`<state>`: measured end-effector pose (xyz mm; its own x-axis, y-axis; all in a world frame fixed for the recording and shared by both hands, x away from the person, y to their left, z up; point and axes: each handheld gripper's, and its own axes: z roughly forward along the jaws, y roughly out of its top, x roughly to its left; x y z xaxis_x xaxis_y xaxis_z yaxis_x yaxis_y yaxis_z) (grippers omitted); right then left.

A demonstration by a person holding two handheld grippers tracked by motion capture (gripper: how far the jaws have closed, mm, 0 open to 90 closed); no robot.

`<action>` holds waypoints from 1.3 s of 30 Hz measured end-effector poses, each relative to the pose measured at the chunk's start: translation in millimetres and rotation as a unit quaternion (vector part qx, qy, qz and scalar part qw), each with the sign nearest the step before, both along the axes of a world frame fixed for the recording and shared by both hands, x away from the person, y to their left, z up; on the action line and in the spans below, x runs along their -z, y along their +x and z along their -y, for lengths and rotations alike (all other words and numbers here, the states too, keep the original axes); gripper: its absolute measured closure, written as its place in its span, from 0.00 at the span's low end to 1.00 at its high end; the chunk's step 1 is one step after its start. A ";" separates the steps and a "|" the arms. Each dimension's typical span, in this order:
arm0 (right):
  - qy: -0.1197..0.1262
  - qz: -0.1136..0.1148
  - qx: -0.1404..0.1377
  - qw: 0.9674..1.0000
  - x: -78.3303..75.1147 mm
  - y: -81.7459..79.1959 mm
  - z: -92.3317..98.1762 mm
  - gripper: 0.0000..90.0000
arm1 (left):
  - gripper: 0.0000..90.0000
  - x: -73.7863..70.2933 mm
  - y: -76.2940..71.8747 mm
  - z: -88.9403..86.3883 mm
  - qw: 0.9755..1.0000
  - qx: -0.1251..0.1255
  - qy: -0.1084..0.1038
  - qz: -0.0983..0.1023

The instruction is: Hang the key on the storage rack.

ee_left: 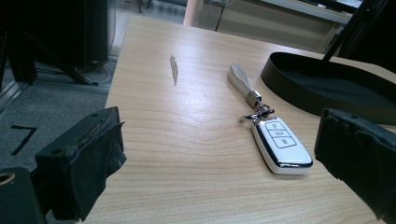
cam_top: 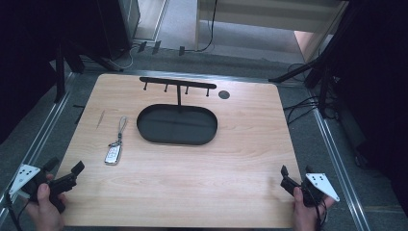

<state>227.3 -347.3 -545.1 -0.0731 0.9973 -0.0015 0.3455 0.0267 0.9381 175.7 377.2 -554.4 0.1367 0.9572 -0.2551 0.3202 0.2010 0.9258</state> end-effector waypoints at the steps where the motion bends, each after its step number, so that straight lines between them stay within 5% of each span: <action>1: 0.000 0.000 0.000 1.000 0.0 0.0 0.0 0.14 | 0.02 0.0 -0.1 0.0 1.000 0.000 0.001 0.000; 11: -0.001 -0.003 0.000 1.000 0.0 0.7 -0.6 0.14 | 0.02 0.1 0.7 -0.2 1.000 0.001 -0.005 -0.006; 18: -0.001 -0.003 0.002 1.000 0.0 0.8 -0.8 0.14 | 0.01 -3.4 1.8 4.0 0.999 -0.001 0.023 -0.030; 21: -0.001 -0.003 0.002 1.000 0.0 0.8 -0.9 0.14 | 0.01 -4.5 4.2 10.5 0.998 0.001 0.051 -0.043; 23: -0.003 -0.004 0.003 1.000 0.0 1.0 -1.0 0.14 | 0.01 -5.6 6.9 22.4 0.993 0.005 0.101 -0.058; 25: -0.002 -0.004 0.002 1.000 0.0 1.1 -0.6 0.14 | 0.01 -7.1 8.7 29.0 0.990 0.008 0.122 -0.064; 29: 0.002 -0.005 0.004 1.000 -0.1 0.8 0.3 0.14 | 0.01 -15.4 14.1 39.3 0.990 0.017 0.120 -0.069; 39: 0.009 -0.006 0.005 1.000 -0.1 0.1 1.0 0.14 | 0.01 -40.0 34.7 65.6 0.984 0.052 0.139 -0.103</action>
<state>227.4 -348.3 -545.0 -0.0622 0.9979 0.0181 0.3560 0.0053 0.9345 210.4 311.6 -514.4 0.2102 0.9775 -0.0178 0.5121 -0.0946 0.8537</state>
